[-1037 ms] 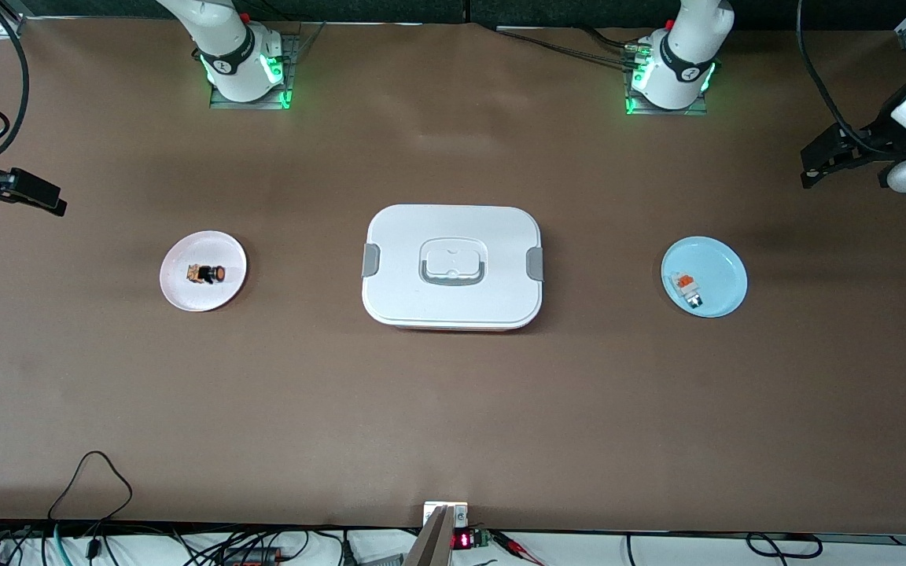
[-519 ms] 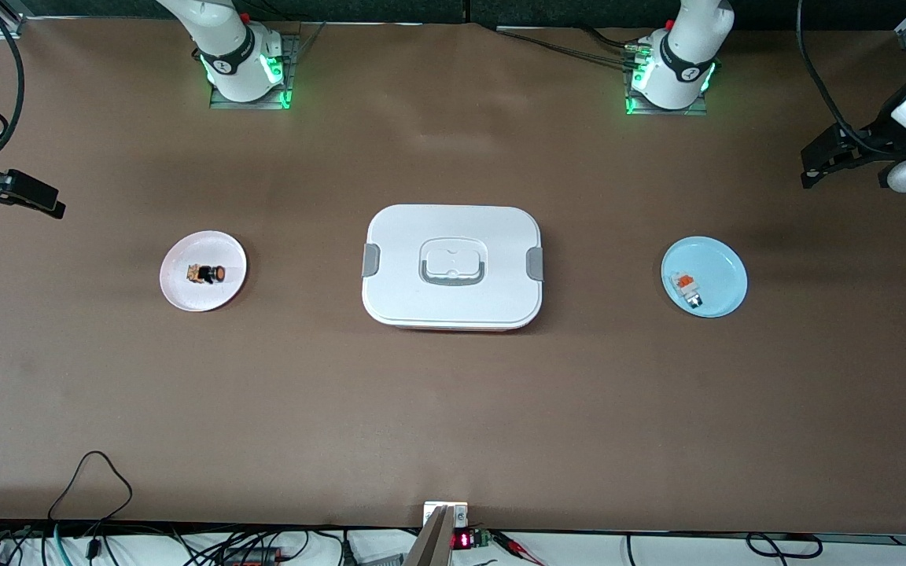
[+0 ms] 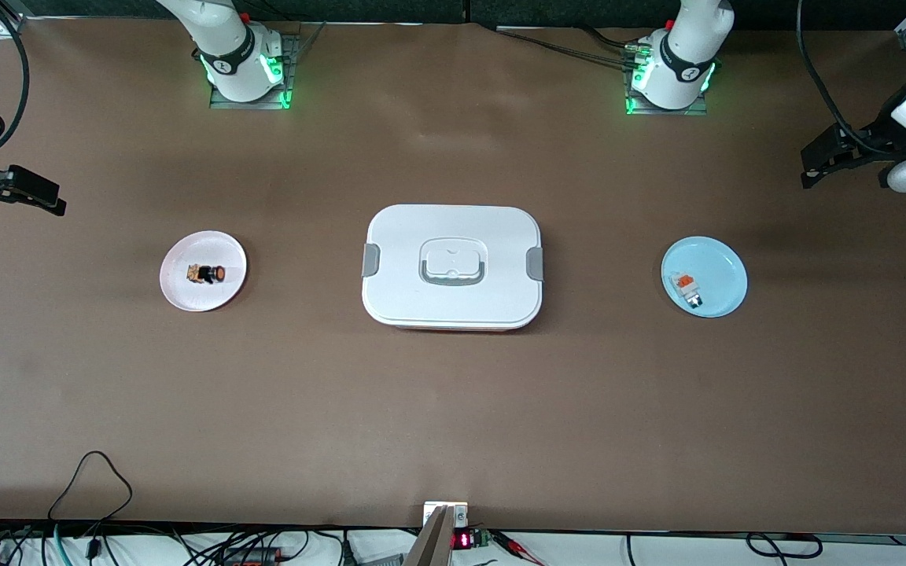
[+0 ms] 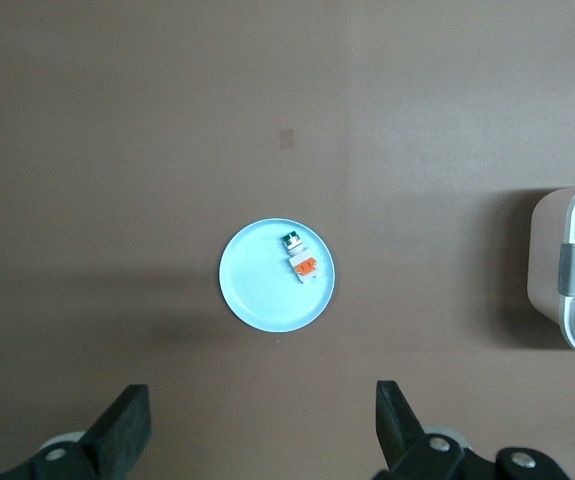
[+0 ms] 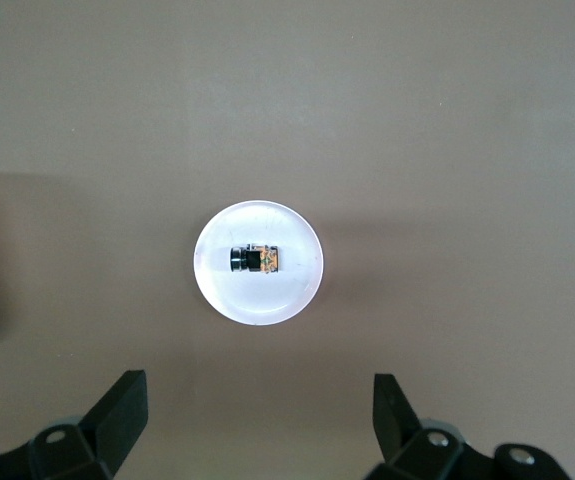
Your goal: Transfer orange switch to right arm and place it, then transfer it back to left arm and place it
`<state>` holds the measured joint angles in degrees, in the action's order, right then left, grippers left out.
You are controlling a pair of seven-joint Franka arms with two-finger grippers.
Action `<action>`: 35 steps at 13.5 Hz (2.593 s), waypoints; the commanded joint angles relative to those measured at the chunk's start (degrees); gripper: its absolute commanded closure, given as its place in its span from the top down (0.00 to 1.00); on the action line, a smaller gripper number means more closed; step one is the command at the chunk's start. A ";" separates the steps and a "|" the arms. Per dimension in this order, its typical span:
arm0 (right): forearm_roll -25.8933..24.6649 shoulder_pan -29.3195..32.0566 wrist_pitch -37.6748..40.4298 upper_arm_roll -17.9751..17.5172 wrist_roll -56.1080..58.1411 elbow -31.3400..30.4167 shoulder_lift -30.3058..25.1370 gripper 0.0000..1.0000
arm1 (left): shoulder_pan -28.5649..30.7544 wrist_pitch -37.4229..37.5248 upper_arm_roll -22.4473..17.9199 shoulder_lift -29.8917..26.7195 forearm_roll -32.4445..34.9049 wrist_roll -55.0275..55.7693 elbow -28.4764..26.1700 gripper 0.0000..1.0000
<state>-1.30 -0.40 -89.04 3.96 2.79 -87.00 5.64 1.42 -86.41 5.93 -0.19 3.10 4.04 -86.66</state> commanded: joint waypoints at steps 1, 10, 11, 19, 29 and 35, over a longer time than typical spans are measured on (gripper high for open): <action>0.95 -0.65 0.45 0.52 0.81 0.60 -0.20 1.00 | 0.25 0.89 -0.04 -0.07 -0.73 0.00 1.06 0.99; 0.86 -0.74 0.45 0.17 1.77 0.51 0.07 1.00 | 0.25 0.89 -0.30 -0.07 -0.73 0.00 1.06 0.99; 0.95 -0.91 0.53 0.08 0.91 0.51 0.16 1.00 | 0.25 0.89 -0.30 -0.07 -0.73 0.00 1.06 0.99; 1.65 -1.97 -2.62 0.17 0.72 0.07 5.51 1.00 | 1.31 0.98 -0.65 -0.07 -0.73 -0.09 0.97 0.99; 2.01 -2.67 -26.60 -0.80 0.81 -25.92 9.38 1.00 | 1.31 0.98 -0.65 0.02 -0.73 -0.09 0.97 0.99; 2.00 -2.76 -38.29 -0.80 0.90 -31.57 12.36 1.00 | 1.75 0.89 -0.57 -0.07 -0.91 -0.09 1.75 0.99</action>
<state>0.29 -3.02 -123.67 3.24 3.19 -116.84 17.70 2.72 -86.41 5.21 -0.20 3.10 4.04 -86.62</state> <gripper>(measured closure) 0.000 0.009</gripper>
